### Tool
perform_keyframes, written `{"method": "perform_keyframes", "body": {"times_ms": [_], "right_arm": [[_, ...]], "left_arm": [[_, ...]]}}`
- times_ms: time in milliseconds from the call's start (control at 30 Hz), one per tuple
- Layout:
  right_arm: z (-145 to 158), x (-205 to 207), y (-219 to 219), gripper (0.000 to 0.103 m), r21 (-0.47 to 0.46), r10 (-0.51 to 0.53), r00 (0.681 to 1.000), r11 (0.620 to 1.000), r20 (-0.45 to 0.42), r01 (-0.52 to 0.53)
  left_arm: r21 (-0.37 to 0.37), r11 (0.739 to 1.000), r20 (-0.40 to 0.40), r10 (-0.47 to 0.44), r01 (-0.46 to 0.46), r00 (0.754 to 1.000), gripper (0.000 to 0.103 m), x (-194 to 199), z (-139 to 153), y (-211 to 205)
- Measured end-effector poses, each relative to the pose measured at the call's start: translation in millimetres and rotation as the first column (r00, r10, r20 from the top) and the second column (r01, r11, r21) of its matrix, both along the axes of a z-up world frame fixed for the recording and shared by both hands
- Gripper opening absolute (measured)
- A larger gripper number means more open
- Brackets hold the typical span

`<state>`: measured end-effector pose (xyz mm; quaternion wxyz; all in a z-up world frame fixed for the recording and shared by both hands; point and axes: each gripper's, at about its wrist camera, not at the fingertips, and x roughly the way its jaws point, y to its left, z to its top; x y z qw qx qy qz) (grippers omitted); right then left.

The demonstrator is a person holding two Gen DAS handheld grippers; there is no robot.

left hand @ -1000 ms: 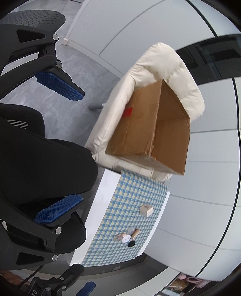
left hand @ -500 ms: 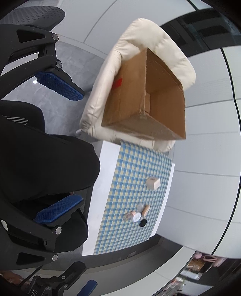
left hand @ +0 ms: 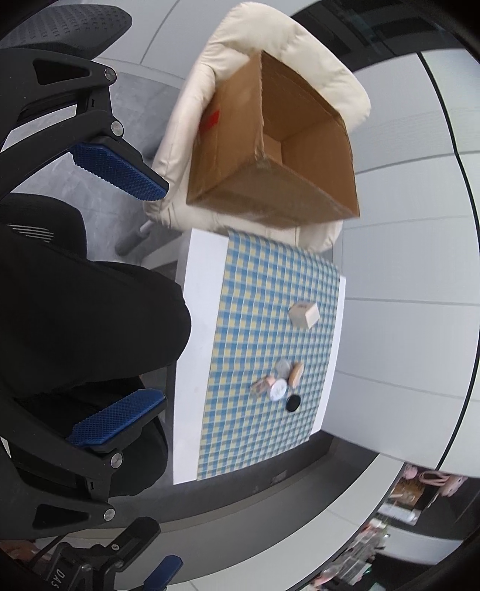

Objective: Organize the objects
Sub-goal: 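Move both open tools away from the box toward the checked table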

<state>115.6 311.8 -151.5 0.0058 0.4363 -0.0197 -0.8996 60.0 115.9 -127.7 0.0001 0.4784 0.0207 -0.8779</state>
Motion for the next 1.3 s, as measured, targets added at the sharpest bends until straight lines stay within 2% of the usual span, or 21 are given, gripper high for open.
{"method": "perform_keyframes", "body": {"times_ms": [333,533,733,1033,1133,1300], "right_arm": [[-8,7,39,0.103,0.012,-0.116,0.993,0.993,0.030,0.115],[-17,1,56,0.103,0.017,-0.151,0.987,0.989,0.057,0.150],[-26,-17,67,0.103,0.027,-0.177,0.981,0.984,0.074,0.175],[-43,-56,85,0.103,0.029,-0.201,0.975,0.979,0.093,0.200],[-51,-73,87,0.103,0.041,-0.210,0.973,0.978,0.095,0.207],[-70,-105,92,0.103,0.006,-0.218,0.969,0.976,0.117,0.219]], "left_arm": [[-0.004,0.998,0.023,-0.055,0.055,0.998,0.102,-13,-8,25],[-0.007,0.998,0.040,-0.068,0.069,0.997,0.102,-29,-15,30],[-0.009,0.998,0.054,-0.067,0.067,0.996,0.102,-50,-20,31],[-0.002,0.999,0.023,-0.054,0.054,0.998,0.102,-86,-28,36],[-0.002,0.998,0.038,-0.058,0.058,0.998,0.102,-102,-37,39],[-0.006,0.999,0.066,-0.032,0.032,0.997,0.102,-132,-57,34]]}}
